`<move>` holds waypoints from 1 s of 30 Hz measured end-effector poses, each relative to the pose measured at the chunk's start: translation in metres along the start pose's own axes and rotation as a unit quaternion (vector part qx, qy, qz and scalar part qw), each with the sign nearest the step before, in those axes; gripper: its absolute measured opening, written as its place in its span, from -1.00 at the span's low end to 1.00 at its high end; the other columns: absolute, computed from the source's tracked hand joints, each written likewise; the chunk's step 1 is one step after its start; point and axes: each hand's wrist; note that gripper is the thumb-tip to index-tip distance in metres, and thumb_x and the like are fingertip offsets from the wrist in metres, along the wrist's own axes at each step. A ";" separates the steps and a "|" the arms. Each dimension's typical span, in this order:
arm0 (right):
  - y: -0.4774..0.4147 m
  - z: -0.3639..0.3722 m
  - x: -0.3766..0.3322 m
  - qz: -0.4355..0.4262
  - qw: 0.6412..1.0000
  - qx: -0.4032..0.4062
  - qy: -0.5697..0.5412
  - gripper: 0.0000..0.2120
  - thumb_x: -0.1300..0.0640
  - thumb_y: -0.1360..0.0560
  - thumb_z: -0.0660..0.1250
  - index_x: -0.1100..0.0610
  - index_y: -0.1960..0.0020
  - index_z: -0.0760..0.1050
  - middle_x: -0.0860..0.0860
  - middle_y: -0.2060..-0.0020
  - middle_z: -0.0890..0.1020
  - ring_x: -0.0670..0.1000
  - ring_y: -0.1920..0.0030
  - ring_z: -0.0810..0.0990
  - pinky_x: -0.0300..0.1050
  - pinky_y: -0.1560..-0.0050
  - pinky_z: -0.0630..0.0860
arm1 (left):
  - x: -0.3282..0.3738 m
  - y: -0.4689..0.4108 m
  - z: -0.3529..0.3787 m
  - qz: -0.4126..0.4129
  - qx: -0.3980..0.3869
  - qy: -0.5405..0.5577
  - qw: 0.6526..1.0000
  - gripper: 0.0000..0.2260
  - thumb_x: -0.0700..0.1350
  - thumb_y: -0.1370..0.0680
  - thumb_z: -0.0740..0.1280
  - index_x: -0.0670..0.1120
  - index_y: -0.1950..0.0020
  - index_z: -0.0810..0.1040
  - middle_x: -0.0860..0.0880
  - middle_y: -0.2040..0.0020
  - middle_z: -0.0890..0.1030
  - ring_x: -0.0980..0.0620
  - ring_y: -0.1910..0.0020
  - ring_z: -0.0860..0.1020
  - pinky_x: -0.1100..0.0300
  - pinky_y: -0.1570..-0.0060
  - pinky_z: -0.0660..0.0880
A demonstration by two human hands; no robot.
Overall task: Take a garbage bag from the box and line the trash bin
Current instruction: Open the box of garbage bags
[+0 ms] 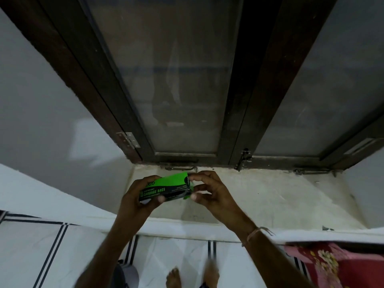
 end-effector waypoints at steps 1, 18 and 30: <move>0.000 -0.001 -0.001 -0.013 1.000 0.006 0.000 -0.66 0.25 -0.48 0.51 0.07 -0.22 0.61 -0.03 -0.22 0.49 0.08 -0.14 0.65 0.00 -0.21 0.61 | -0.001 0.000 -0.002 -0.001 0.003 0.002 1.000 -0.57 -0.06 -0.43 0.50 0.13 -0.28 0.56 0.28 -0.18 0.59 0.31 -0.16 0.58 0.42 -0.05 0.54; 0.002 0.016 0.004 0.005 0.996 0.091 -0.016 -0.44 0.37 -0.38 0.56 0.06 -0.33 0.61 0.23 0.04 0.62 0.01 0.08 0.65 -0.06 -0.13 0.65 | -0.003 0.004 -0.011 0.010 0.021 -0.017 1.000 -0.58 0.01 -0.39 0.52 0.20 -0.24 0.60 0.05 -0.21 0.62 0.27 -0.15 0.59 0.41 -0.06 0.54; -0.003 0.019 -0.005 0.032 0.999 0.022 0.021 -0.51 0.22 -0.39 0.59 0.09 -0.27 0.54 0.07 -0.15 0.61 0.05 -0.05 0.66 -0.06 -0.07 0.65 | 0.009 -0.009 -0.024 0.079 -0.035 -0.079 0.993 -0.54 0.16 -0.39 0.50 0.10 -0.26 0.59 0.18 -0.15 0.59 0.25 -0.16 0.58 0.41 -0.07 0.52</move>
Point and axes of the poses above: each hand's wrist, its own y-axis away from the middle knuckle, its own z-axis out of the palm, x = y × z
